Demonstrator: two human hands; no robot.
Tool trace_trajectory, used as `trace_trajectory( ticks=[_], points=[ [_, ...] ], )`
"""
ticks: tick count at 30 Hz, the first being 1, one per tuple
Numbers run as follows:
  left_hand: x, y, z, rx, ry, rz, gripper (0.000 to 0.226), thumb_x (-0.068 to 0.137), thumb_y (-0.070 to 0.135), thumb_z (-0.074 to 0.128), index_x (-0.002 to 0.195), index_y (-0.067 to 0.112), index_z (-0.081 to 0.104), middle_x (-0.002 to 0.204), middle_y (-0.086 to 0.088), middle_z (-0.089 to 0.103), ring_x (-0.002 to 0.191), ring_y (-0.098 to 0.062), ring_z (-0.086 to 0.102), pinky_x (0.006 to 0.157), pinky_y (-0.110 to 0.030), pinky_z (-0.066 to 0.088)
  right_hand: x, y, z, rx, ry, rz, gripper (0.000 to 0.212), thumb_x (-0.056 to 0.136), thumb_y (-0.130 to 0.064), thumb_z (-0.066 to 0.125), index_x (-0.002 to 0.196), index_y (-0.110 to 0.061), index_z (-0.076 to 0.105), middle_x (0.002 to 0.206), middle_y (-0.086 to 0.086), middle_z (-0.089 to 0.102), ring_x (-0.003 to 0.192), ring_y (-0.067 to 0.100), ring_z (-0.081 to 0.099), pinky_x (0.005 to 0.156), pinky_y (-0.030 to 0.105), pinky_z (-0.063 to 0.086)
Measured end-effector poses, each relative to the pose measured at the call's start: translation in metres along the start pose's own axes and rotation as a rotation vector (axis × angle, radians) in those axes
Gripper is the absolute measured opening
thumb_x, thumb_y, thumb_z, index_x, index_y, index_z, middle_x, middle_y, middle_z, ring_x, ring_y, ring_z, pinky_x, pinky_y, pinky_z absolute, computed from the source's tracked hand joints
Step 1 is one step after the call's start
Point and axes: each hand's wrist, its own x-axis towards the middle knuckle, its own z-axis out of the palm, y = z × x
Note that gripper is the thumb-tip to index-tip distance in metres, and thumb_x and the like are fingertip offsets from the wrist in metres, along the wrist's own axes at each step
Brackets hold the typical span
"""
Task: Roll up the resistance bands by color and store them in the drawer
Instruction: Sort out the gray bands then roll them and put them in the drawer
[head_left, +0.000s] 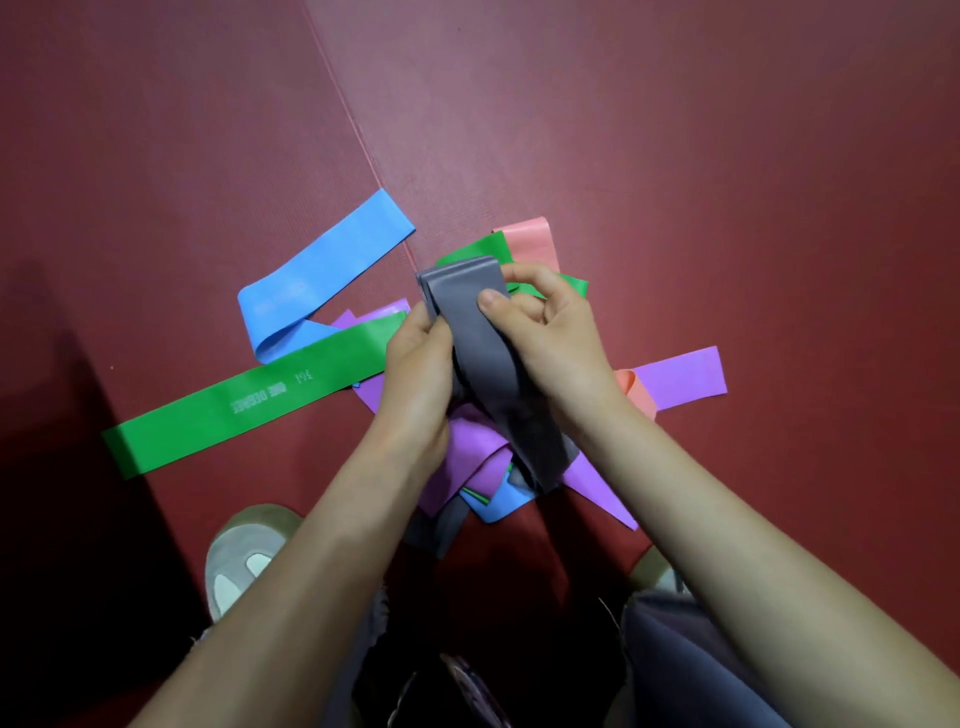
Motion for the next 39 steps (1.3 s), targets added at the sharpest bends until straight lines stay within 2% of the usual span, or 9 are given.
trace_trajectory(
  ticks=[3,8,10,16,20,22,30,34,39],
  points=[
    [0.000,0.001,0.000,-0.034,-0.025,-0.002,0.025,0.091,0.003,0.039,0.090,0.015,0.060,0.077,-0.001,0.070,0.065,-0.011,0.065,0.065,-0.022,0.054,-0.001,0.006,0.006,-0.112,0.095,-0.052,0.019,0.073,-0.020,0.062,0.079,-0.030,0.047,0.064,0.008,0.058,0.063,0.020,0.054,0.063,0.032,0.044],
    [-0.001,0.002,-0.001,-0.015,0.004,-0.034,0.029,0.095,0.030,0.038,0.092,0.012,0.061,0.089,-0.011,0.068,0.077,-0.018,0.064,0.077,-0.029,0.051,-0.003,0.008,0.013,-0.129,0.188,-0.053,0.018,0.069,-0.029,0.060,0.076,-0.031,0.043,0.074,0.028,0.057,0.065,0.026,0.051,0.063,0.051,0.047],
    [-0.003,0.002,0.000,0.062,0.002,0.041,0.017,0.092,0.021,0.046,0.096,0.011,0.059,0.099,-0.018,0.063,0.086,-0.025,0.059,0.083,-0.034,0.047,-0.002,0.007,0.015,-0.128,0.170,-0.030,0.024,0.069,-0.027,0.063,0.077,-0.028,0.041,0.076,0.035,0.056,0.067,0.026,0.049,0.062,0.049,0.045],
    [0.003,0.025,-0.003,-0.022,-0.045,0.150,0.023,0.096,0.012,0.036,0.087,0.016,0.056,0.066,0.008,0.069,0.063,-0.004,0.064,0.063,-0.017,0.053,0.010,-0.027,-0.007,-0.239,-0.164,-0.063,0.027,0.079,-0.003,0.064,0.089,-0.019,0.044,0.065,0.000,0.046,0.053,0.003,0.046,0.056,0.014,0.039],
    [-0.001,0.034,-0.001,-0.112,-0.137,0.121,0.024,0.097,0.015,0.032,0.103,0.008,0.053,0.083,0.000,0.067,0.074,-0.007,0.065,0.076,-0.022,0.054,0.016,-0.026,-0.031,-0.616,-0.361,-0.137,0.045,0.080,-0.017,0.067,0.121,-0.011,0.049,0.107,0.003,0.051,0.096,0.010,0.048,0.085,0.009,0.036],
    [-0.005,0.035,0.001,-0.100,-0.190,0.099,0.025,0.097,0.016,0.031,0.109,0.007,0.051,0.091,-0.004,0.064,0.079,-0.008,0.064,0.081,-0.023,0.053,0.012,-0.016,-0.033,-0.711,-0.434,-0.162,0.050,0.081,-0.031,0.062,0.121,-0.004,0.052,0.127,0.015,0.052,0.118,0.020,0.047,0.102,0.022,0.034],
    [-0.010,0.053,0.011,-0.127,-0.198,0.146,0.023,0.096,0.017,0.032,0.094,0.013,0.055,0.078,0.004,0.069,0.075,-0.009,0.064,0.075,-0.022,0.055,-0.011,-0.026,-0.033,-0.557,-0.306,-0.239,0.041,0.084,-0.034,0.049,0.086,0.006,0.058,0.076,0.019,0.057,0.072,0.007,0.045,0.065,0.032,0.041],
    [-0.011,0.058,0.012,-0.106,-0.189,0.184,0.023,0.096,0.016,0.034,0.089,0.015,0.057,0.073,0.006,0.068,0.071,-0.008,0.063,0.071,-0.021,0.054,-0.018,-0.024,-0.026,-0.370,-0.454,0.020,0.013,0.092,-0.021,0.048,0.082,-0.018,0.056,0.073,-0.007,0.055,0.062,-0.007,0.049,0.064,0.011,0.042],
    [-0.011,0.055,-0.005,-0.061,-0.155,0.150,0.023,0.096,0.015,0.034,0.090,0.016,0.056,0.066,0.008,0.068,0.062,-0.007,0.065,0.062,-0.019,0.053,-0.022,-0.004,-0.017,-0.796,-0.637,0.027,0.013,0.086,-0.020,0.059,0.074,-0.019,0.056,0.068,-0.004,0.056,0.061,-0.002,0.048,0.057,0.015,0.035]
  ],
)
